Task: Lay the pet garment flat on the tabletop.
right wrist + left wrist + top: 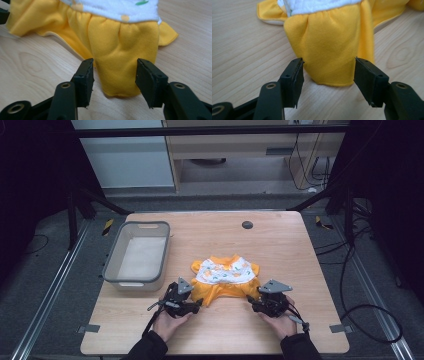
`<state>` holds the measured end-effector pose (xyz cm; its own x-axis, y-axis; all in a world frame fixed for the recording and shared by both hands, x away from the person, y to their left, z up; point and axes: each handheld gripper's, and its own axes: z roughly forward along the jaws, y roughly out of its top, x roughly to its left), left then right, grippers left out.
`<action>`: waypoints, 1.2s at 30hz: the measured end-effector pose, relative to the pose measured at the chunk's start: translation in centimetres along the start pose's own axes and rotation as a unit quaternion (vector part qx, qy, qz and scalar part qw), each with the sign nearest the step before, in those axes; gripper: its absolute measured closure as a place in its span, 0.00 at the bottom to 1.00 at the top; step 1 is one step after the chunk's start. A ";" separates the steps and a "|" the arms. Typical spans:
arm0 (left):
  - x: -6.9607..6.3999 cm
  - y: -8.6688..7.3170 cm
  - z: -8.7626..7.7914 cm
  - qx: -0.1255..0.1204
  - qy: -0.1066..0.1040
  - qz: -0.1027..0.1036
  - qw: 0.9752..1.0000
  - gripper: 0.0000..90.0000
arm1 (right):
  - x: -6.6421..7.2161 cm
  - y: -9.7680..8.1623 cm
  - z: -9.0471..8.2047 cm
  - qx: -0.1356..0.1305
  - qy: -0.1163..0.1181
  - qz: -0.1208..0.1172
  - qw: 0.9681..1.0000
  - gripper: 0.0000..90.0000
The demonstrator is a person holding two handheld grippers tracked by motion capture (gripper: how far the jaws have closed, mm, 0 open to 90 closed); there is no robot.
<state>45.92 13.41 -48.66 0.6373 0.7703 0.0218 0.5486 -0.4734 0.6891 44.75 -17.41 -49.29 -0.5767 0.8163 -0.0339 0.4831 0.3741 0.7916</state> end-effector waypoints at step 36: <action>-1.3 -2.9 -6.8 0.021 -0.111 0.005 0.994 0.84 | 1.8 -1.6 -7.6 0.020 0.128 0.006 0.992 0.85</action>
<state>39.83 16.70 -45.81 0.7447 0.6537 -0.1347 0.5598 -0.5019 0.6593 37.90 -19.87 -45.98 -0.7172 0.6837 0.1348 0.5131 0.3872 0.7660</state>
